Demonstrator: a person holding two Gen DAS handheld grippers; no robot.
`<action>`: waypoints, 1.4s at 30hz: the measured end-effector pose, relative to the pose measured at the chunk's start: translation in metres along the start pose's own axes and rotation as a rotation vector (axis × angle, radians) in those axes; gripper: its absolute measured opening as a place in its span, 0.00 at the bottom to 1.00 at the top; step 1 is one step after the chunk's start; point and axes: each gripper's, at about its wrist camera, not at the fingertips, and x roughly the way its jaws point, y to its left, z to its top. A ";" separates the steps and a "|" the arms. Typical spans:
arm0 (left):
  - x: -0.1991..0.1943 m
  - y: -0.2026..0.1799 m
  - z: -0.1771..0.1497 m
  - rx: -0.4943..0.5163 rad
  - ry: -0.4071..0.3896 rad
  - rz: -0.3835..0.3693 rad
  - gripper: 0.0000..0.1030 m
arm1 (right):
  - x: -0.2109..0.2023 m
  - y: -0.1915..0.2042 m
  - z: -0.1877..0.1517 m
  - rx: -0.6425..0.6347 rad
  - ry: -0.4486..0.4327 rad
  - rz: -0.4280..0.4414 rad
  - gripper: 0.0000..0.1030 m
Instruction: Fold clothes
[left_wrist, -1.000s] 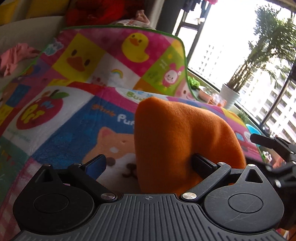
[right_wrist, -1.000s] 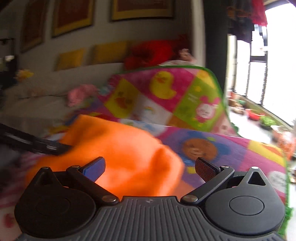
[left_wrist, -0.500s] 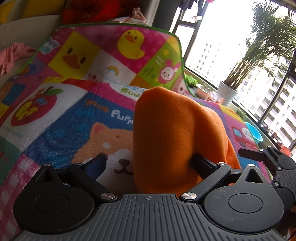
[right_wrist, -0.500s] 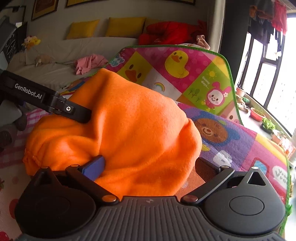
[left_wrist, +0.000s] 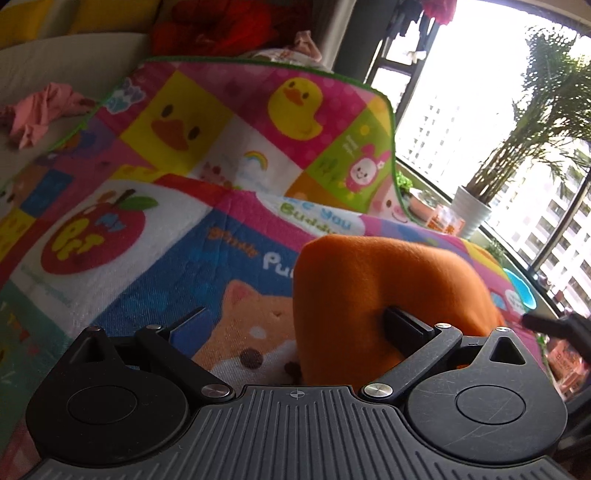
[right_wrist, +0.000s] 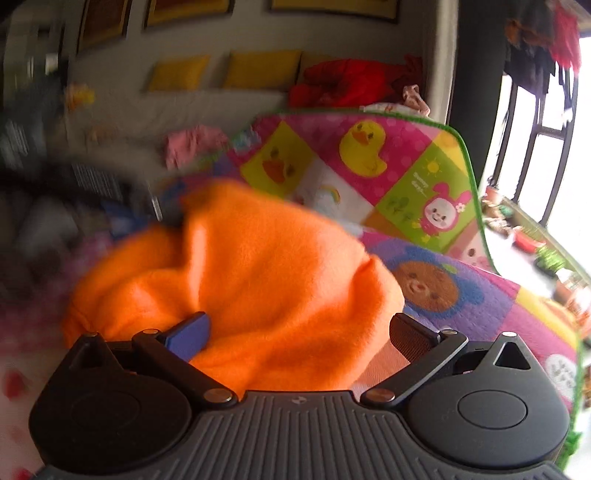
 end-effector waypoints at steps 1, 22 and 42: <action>0.006 -0.003 -0.002 0.008 0.012 -0.003 1.00 | -0.004 -0.006 0.005 0.022 -0.022 -0.002 1.00; -0.020 0.018 -0.003 -0.028 0.010 -0.004 1.00 | -0.013 -0.009 -0.003 0.018 -0.028 0.016 1.00; -0.031 -0.004 -0.018 -0.010 0.047 -0.067 1.00 | -0.012 -0.024 0.023 0.059 -0.019 0.086 1.00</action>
